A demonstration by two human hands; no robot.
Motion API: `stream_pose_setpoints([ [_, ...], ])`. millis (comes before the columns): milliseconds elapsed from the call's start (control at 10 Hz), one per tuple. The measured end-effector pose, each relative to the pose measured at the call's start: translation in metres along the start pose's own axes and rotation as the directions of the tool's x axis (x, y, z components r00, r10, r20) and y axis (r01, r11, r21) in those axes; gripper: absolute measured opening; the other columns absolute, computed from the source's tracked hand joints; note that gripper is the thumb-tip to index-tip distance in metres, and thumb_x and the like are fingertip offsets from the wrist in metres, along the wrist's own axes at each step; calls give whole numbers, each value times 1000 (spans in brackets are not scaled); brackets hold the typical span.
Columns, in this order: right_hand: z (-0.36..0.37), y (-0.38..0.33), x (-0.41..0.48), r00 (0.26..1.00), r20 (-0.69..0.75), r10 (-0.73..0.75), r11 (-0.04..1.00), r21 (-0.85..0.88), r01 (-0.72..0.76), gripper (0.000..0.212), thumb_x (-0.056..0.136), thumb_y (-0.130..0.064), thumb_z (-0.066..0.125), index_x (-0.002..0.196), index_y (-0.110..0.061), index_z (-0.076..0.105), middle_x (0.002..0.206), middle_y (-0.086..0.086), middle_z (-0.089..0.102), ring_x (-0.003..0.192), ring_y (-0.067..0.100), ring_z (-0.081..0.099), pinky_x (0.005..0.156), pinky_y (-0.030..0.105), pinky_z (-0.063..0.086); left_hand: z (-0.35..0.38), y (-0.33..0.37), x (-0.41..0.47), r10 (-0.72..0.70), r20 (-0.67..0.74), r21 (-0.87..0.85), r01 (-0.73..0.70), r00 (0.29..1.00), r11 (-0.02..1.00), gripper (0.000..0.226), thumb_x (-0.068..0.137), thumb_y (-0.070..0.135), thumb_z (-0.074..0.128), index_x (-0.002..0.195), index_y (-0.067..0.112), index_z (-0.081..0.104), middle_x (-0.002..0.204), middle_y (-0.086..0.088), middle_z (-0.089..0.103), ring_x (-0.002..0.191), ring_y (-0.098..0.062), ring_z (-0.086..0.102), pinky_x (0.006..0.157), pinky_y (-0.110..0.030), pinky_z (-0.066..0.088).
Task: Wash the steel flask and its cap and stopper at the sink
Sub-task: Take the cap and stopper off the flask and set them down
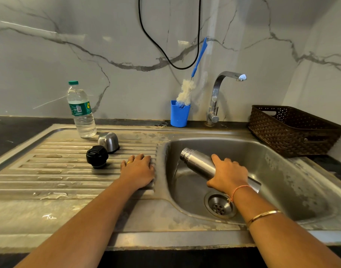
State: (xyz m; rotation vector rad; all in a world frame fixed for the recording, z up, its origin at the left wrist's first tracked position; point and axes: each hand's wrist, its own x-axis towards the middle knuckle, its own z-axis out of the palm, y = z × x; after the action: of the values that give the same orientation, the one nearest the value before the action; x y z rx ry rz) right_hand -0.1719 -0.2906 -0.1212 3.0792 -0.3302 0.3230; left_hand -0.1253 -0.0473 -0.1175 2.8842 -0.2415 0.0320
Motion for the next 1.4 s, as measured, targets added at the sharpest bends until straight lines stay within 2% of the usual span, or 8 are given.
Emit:
stream_pose_setpoints([
  [700,-1,-1,0,1000,-7,-4,1000,-19,4,62,72,-43,68,124,-28,36,107,6,55,98,28,55,71,34,41,0,-1,1,10,0,7,-10,1000,1000,45,99,36,31,141,20,38,148,-2,35,137,-26,28,112,-49,19],
  [1400,1,-1,0,1000,-9,-5,999,-33,5,64,72,-42,69,126,-29,36,110,7,56,100,28,55,76,36,45,0,-1,0,12,0,-10,-12,1000,1000,45,100,36,31,142,21,37,150,-2,33,139,-25,25,113,-49,16],
])
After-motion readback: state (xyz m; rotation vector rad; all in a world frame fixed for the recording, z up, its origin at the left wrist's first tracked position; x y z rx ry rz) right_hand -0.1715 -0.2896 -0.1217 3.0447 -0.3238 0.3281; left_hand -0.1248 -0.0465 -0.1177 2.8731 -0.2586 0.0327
